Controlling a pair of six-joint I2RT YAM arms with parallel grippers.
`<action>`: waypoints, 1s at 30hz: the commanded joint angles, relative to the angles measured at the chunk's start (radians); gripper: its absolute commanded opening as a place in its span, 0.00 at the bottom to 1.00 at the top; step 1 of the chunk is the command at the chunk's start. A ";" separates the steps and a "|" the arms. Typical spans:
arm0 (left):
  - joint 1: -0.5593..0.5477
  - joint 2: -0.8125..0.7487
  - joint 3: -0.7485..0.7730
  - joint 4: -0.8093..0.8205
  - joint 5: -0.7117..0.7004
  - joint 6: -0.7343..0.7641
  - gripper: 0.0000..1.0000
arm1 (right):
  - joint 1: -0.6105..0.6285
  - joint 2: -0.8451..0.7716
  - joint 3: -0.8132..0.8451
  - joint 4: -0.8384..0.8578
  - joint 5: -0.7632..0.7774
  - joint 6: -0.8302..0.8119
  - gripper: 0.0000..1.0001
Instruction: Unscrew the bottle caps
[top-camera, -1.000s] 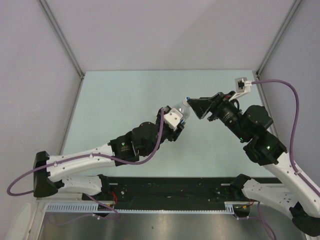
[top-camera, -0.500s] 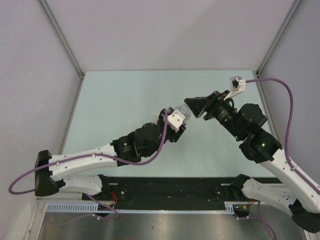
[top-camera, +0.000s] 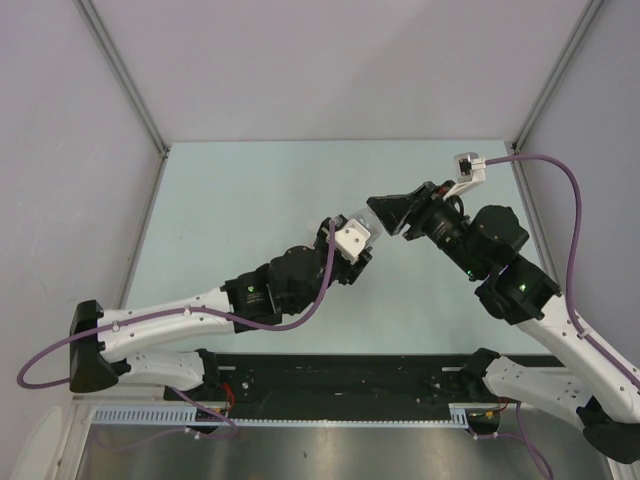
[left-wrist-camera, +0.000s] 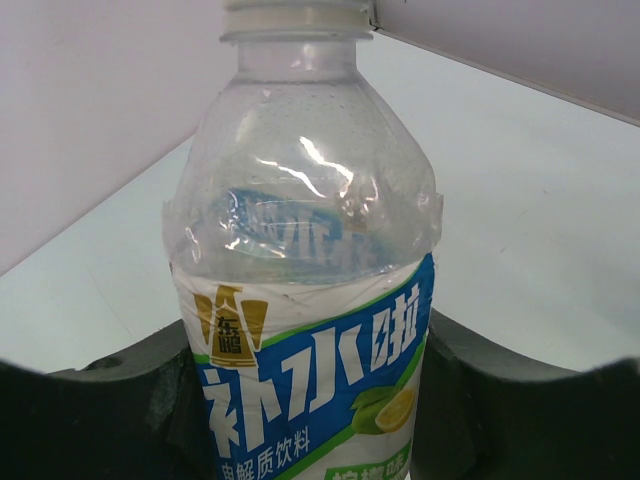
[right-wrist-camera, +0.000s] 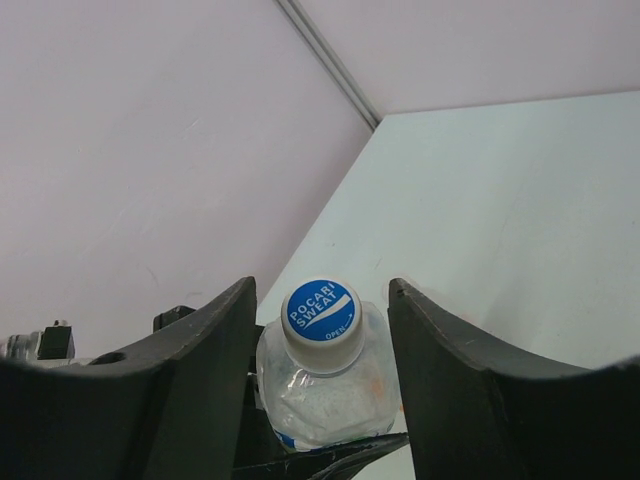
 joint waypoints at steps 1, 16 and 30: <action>-0.008 -0.004 0.026 0.022 -0.024 0.025 0.00 | 0.005 0.004 0.029 0.009 0.009 -0.012 0.62; -0.009 -0.004 0.027 0.018 -0.026 0.023 0.00 | 0.005 0.000 0.028 -0.005 0.017 -0.018 0.30; 0.024 -0.122 0.075 -0.063 0.712 -0.067 0.00 | 0.002 -0.055 -0.003 0.085 -0.336 -0.218 0.00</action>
